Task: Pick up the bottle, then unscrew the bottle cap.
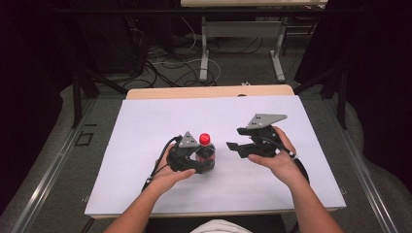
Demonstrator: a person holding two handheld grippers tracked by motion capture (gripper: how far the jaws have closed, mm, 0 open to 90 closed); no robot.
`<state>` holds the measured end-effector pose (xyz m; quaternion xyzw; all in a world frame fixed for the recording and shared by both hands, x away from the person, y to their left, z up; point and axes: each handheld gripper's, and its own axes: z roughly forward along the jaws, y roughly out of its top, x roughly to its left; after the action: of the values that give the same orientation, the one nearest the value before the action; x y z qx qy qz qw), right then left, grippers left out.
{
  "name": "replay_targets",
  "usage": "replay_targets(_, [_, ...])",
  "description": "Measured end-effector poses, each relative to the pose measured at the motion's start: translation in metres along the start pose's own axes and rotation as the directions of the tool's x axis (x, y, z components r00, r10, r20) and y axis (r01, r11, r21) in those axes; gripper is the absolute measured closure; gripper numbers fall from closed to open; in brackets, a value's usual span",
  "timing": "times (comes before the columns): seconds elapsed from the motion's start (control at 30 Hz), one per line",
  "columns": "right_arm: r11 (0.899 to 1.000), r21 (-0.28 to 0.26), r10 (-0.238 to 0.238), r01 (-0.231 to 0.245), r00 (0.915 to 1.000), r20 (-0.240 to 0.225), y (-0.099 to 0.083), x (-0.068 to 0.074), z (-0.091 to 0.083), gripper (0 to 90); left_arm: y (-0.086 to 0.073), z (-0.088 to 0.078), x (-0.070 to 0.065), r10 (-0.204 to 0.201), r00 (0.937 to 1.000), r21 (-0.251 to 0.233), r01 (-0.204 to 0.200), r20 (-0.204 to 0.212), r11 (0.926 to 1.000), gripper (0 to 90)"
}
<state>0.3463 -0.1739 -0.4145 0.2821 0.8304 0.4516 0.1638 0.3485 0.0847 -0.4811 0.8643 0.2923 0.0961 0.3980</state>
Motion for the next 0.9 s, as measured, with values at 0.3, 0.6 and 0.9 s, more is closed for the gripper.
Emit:
replay_targets(0.3, [0.998, 0.047, -0.025, 0.031, 0.9924, -0.121, 0.031, 0.005, 0.015, 42.3, -0.002, -0.003, 0.001, -0.011, 0.9998, -0.025, 0.01, -0.018, 0.9996, 30.3])
replay_targets(0.6, [0.996, 0.089, 0.009, 0.008, 0.9824, -0.187, 0.048, 0.004, 0.017, 45.2, -0.003, -0.002, -0.003, 0.003, 0.9999, -0.026, -0.003, -0.016, 0.9996, 30.4])
replay_targets(0.9, [0.989, 0.121, -0.056, 0.08, 0.9795, -0.194, 0.064, 0.023, 0.016, 52.2, -0.003, -0.001, -0.01, 0.003, 0.9999, 0.0, -0.003, 0.01, 1.0, 30.4])
